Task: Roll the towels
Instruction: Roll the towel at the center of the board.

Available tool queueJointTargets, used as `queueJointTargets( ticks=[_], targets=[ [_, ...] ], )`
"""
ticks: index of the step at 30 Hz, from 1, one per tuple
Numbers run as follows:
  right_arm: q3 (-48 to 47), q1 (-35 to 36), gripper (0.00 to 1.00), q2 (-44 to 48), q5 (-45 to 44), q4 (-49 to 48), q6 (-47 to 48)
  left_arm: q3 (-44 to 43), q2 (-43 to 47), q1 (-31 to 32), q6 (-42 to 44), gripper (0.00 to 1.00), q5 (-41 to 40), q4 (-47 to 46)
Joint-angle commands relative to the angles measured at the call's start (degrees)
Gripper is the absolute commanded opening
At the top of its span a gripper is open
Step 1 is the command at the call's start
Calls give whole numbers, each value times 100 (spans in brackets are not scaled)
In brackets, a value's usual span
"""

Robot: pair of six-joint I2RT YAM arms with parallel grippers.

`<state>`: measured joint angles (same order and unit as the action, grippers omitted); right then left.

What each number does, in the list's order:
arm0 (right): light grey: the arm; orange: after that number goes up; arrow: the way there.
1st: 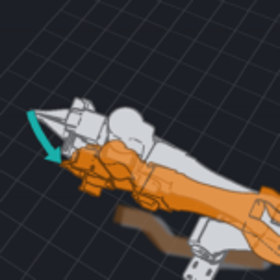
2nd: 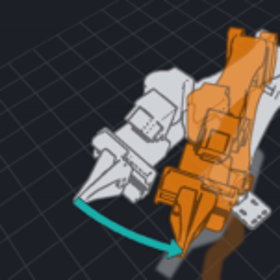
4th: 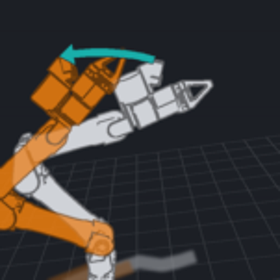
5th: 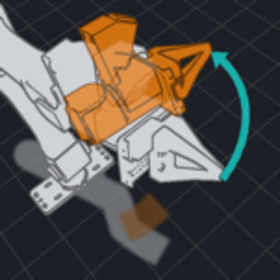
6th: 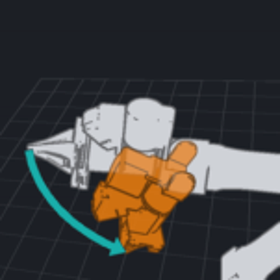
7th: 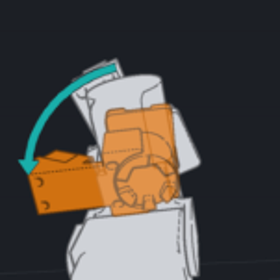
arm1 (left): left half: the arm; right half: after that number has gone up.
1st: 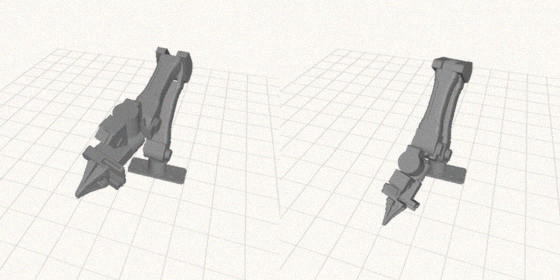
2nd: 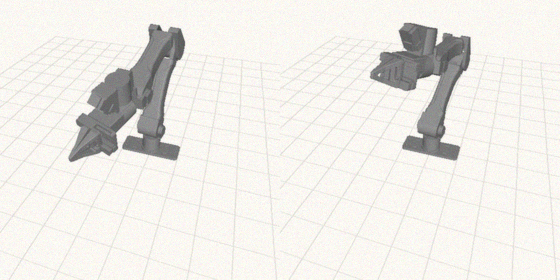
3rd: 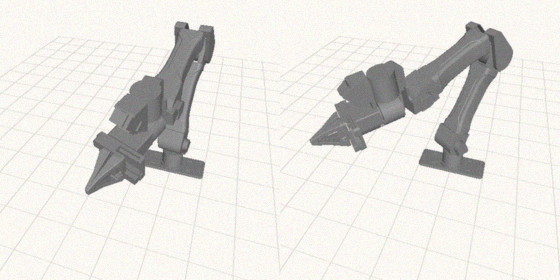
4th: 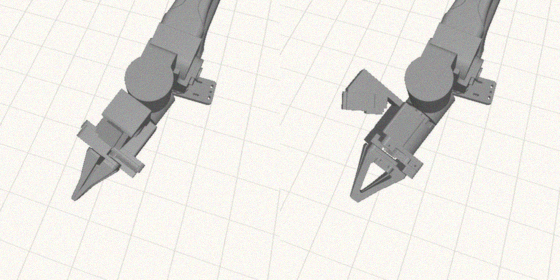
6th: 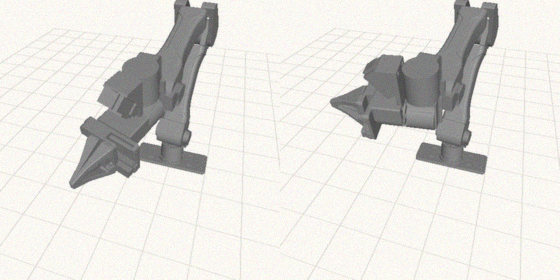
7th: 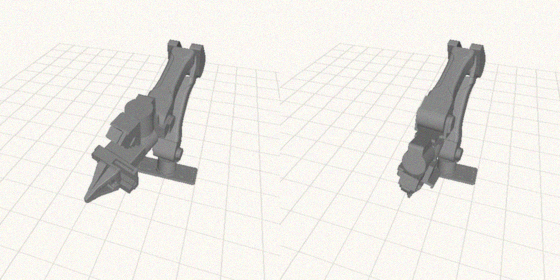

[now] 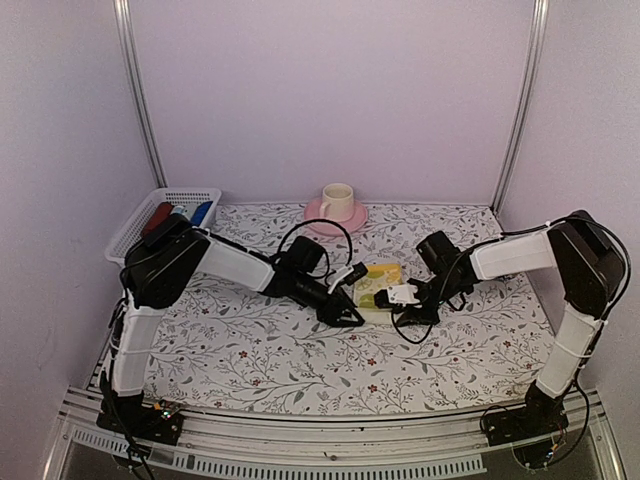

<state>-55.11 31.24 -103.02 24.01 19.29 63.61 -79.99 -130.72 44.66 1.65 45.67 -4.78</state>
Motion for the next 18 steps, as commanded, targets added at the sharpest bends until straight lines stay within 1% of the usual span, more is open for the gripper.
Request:
queueJointTargets(
  ticks=[1, 3, 5, 7, 10, 13, 16, 18],
  targets=[
    [-133, 34, 22, -210, -175, 104, -121, 417, 417, -186, -3, 52, -553, 83],
    [-206, 35, 17, -247, -150, 162, -171, 535, 625, -192, 45, 56, -659, 33],
    [-243, 31, 12, -235, -64, 235, -182, 634, 790, -195, 149, 64, -807, 37],
    [-266, 31, 10, -212, 14, 318, -158, 769, 947, -197, 331, 71, -940, 0],
    [-308, 24, 9, -221, 135, 460, -118, 1209, 1262, -194, 696, 80, -1102, -407],
    [-424, 11, 8, -296, 328, 689, -89, 1833, 1666, -130, 1223, 82, -1513, -1168],
    [-618, -64, 8, -404, 653, 1013, -71, 2201, 2024, 79, 1882, 81, -2269, -1640],
    [-783, -133, 8, -496, 892, 1371, -22, 2450, 2135, 336, 2391, 81, -2725, -1998]
  ],
)
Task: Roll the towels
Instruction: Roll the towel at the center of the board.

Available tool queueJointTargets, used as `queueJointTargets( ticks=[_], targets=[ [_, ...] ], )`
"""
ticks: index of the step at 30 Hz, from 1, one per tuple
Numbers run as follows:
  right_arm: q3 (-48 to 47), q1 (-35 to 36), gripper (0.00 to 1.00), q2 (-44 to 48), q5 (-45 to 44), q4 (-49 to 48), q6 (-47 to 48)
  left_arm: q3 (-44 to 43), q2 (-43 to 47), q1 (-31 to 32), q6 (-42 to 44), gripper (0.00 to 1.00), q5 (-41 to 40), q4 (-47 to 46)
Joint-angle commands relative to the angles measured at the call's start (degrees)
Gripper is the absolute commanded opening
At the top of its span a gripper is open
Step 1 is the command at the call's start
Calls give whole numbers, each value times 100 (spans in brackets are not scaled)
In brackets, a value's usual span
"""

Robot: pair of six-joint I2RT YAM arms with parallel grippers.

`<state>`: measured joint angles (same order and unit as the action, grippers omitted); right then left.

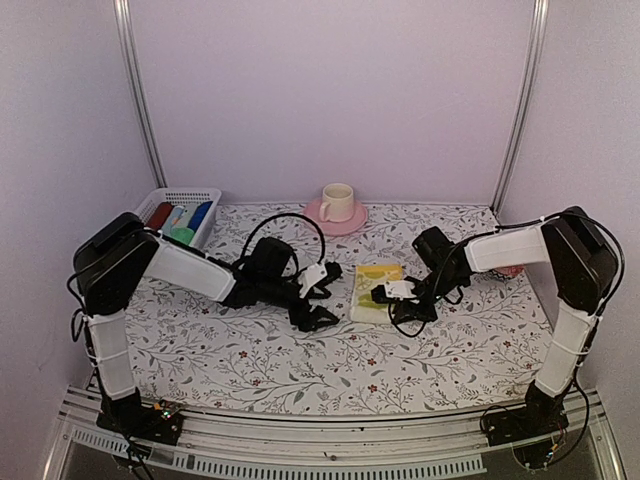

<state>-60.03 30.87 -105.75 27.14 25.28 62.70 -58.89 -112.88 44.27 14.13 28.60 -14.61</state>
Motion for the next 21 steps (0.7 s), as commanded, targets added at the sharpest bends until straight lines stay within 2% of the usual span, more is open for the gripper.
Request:
queueJointTargets(
  ticks=[1, 4, 9, 13, 21],
  targets=[
    [-393, -127, 8, -285, 687, 972, 109, 419, 369, 511, 1437, 80, -1249, -1157],
    [-640, -200, 7, -484, 854, 1377, 198, 444, 272, 835, 2094, 80, -1728, -1377],
    [-770, -269, 7, -624, 922, 1653, 291, 280, 78, 1167, 2753, 71, -1893, -1352],
    [-827, -326, 7, -664, 937, 1745, 312, 100, -259, 1344, 3018, 68, -2071, -1228],
    [-861, -354, 7, -688, 919, 1820, 331, -167, -606, 1441, 3280, 69, -2458, -1070]
  ],
)
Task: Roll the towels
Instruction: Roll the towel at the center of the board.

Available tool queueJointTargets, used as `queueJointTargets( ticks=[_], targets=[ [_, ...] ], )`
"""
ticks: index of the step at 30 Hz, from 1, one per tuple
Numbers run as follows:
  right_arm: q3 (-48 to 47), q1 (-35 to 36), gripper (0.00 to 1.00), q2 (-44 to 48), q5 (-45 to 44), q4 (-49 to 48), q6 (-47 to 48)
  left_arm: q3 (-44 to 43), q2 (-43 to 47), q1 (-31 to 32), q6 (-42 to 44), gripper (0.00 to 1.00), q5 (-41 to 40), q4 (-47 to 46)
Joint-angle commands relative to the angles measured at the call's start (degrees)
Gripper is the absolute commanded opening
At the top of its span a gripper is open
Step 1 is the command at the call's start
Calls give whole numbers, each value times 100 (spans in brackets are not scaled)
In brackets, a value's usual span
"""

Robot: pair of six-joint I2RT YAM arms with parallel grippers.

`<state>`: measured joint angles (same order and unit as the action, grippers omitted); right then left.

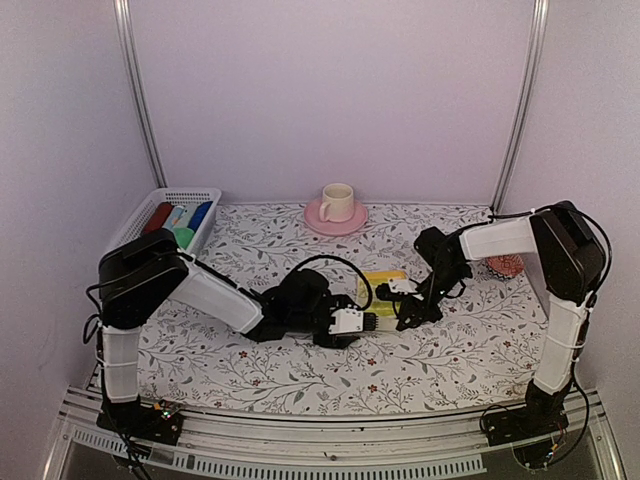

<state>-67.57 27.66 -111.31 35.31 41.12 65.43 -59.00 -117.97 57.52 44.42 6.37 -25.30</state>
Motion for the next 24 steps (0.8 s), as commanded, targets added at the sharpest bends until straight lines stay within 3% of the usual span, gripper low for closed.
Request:
queueJointTargets(
  ticks=[1, 8, 13, 19, 24],
  targets=[
    [-107, -33, 7, -136, 91, 235, 58, -160, -122, 136, 270, 69, -256, -8],
    [-122, -44, 7, -163, 79, 254, 40, -174, -283, 291, 510, 63, -347, -73],
    [-125, -57, 7, -163, 81, 247, 31, -184, -335, 352, 602, 50, -400, -29],
    [-123, -65, 7, -163, 74, 248, 24, -358, -449, 360, 604, 26, -496, 205],
    [-125, -76, 9, -131, 68, 246, 22, -478, -481, 359, 488, 13, -491, 421]
  ],
)
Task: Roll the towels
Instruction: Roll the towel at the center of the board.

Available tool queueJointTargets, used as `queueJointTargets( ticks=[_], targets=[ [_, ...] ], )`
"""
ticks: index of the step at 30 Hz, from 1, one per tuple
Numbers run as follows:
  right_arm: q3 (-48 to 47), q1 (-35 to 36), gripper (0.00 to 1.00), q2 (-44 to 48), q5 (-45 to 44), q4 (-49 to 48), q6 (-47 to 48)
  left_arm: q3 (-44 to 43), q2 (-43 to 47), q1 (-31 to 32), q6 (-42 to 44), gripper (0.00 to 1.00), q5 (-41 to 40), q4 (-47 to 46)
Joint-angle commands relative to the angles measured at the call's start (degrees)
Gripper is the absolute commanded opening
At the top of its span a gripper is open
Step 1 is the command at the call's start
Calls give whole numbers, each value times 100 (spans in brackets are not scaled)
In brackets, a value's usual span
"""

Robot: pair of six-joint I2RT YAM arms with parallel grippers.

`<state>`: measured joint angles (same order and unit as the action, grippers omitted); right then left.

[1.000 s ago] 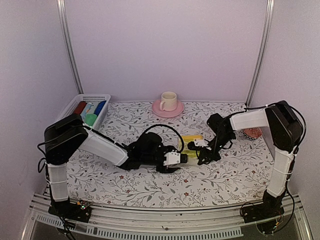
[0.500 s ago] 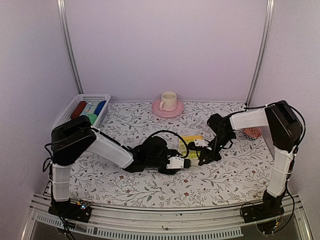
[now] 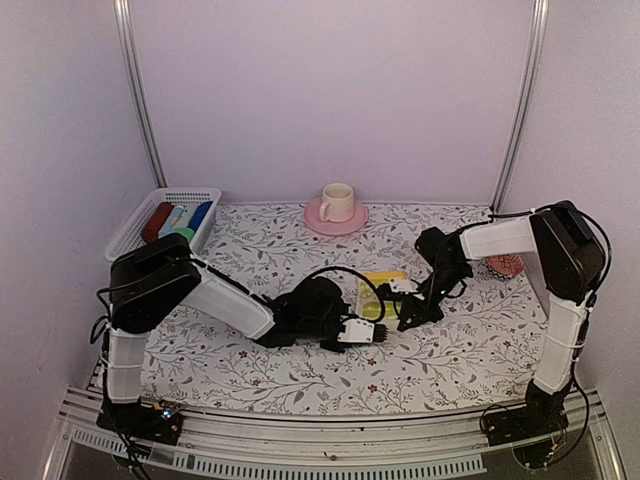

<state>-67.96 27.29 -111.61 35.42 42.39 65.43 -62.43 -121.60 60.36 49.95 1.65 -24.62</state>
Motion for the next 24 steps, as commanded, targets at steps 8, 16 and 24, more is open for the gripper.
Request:
queueJointTargets(
  ticks=[8, 16, 24],
  targets=[
    [-6, -39, 25, 264, 23, 60, 107, -283, -3, 65, -472, 1, 238, 805],
    [673, -42, 40, 1168, -512, -679, 269, -478, 153, -58, -1122, 0, 867, 1364],
    [1547, -37, 57, 2097, -747, -1481, 740, -1161, -92, -401, -1971, 0, 1894, 2140]
  ],
)
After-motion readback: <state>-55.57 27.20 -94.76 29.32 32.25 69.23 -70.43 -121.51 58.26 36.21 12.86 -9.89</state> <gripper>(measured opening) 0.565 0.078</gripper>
